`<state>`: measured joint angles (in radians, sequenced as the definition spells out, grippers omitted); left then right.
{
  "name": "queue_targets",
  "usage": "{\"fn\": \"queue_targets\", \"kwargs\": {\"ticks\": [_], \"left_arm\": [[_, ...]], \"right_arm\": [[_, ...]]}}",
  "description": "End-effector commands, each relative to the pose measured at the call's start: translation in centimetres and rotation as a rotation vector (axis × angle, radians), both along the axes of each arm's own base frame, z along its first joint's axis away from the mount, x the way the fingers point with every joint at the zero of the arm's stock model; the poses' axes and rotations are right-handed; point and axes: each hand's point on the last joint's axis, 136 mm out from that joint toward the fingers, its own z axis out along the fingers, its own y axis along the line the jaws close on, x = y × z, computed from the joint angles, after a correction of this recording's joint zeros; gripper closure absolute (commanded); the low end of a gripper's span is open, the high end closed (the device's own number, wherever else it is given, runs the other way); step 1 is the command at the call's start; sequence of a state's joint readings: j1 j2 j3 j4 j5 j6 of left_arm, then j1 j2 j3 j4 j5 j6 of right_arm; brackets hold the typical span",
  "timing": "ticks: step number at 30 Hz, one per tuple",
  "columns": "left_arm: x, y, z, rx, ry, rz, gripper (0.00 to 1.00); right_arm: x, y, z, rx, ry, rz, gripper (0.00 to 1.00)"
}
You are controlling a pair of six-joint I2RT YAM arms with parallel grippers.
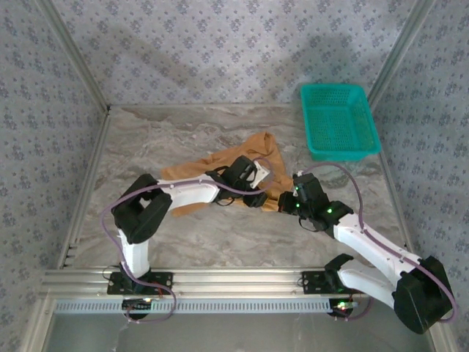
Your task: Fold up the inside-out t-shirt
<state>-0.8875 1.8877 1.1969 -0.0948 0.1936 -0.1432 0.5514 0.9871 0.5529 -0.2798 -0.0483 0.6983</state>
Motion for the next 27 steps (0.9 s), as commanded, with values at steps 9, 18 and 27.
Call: {"fn": "queue_targets", "kwargs": {"ticks": [9,18,27], "left_arm": [[1.5,-1.5,-1.1,-0.016,0.030,0.030,0.86],[0.8,-1.4,7.0,-0.211,0.063,0.007,1.00],[-0.2,-1.1,10.8,-0.382,0.116,-0.008,1.00]], "right_arm": [[0.2,-0.1,-0.1,-0.019,-0.002,0.000,1.00],[1.2,-0.9,-1.5,-0.074,0.023,-0.033,1.00],[3.0,-1.7,-2.3,-0.077,0.037,-0.081,1.00]]}}
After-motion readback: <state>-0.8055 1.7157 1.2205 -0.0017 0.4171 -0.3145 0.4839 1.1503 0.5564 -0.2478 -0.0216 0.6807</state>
